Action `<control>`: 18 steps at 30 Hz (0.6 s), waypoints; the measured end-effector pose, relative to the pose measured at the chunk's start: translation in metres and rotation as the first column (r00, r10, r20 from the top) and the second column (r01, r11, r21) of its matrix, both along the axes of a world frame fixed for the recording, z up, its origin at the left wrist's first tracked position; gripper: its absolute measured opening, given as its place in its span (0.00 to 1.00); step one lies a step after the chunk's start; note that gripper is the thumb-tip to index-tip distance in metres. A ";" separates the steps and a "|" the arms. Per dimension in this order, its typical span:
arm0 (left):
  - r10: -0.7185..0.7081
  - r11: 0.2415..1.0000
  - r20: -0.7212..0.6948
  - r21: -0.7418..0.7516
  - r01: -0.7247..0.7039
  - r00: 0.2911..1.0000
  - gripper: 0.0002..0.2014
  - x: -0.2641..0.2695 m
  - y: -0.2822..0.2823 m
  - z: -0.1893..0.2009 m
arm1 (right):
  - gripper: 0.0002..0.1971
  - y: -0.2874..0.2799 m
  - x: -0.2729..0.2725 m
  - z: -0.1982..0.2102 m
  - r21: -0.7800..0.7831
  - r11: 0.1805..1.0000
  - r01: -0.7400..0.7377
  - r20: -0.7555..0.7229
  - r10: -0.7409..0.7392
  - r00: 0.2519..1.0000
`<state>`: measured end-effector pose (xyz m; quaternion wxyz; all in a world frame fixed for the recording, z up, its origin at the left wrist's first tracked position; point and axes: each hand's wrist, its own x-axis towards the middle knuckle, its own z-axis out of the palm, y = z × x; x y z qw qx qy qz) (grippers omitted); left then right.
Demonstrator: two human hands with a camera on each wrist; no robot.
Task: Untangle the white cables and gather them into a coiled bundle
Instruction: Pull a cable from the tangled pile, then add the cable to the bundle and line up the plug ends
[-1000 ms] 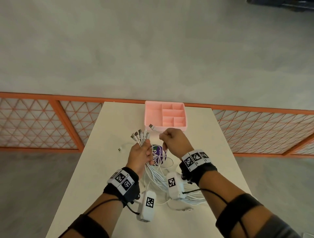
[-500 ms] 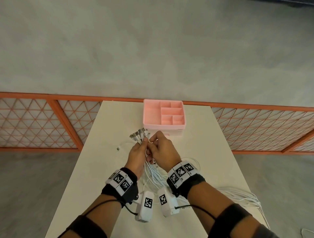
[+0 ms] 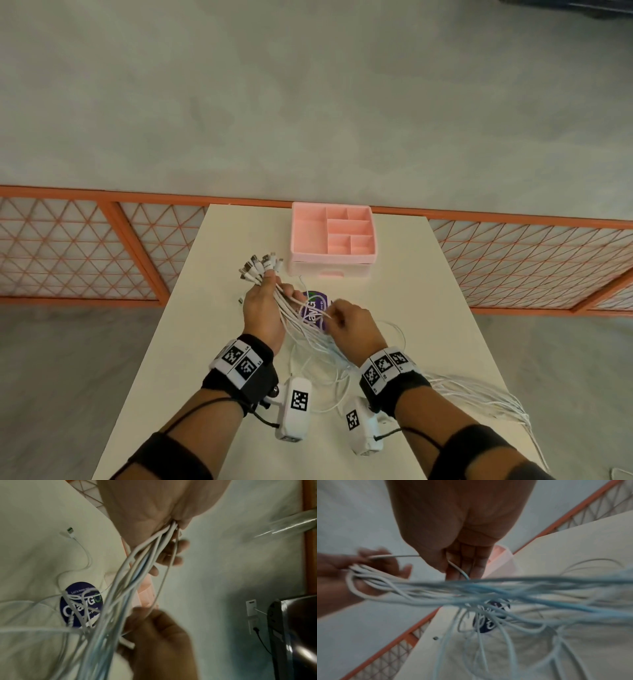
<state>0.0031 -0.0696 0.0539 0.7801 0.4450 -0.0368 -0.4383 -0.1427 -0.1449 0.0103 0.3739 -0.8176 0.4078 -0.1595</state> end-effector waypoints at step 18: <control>-0.198 0.973 0.322 0.177 0.147 0.926 0.17 -0.007 -0.004 -0.005 | 0.14 -0.011 0.009 0.068 0.622 0.781 -0.062 0.439 -0.283 0.853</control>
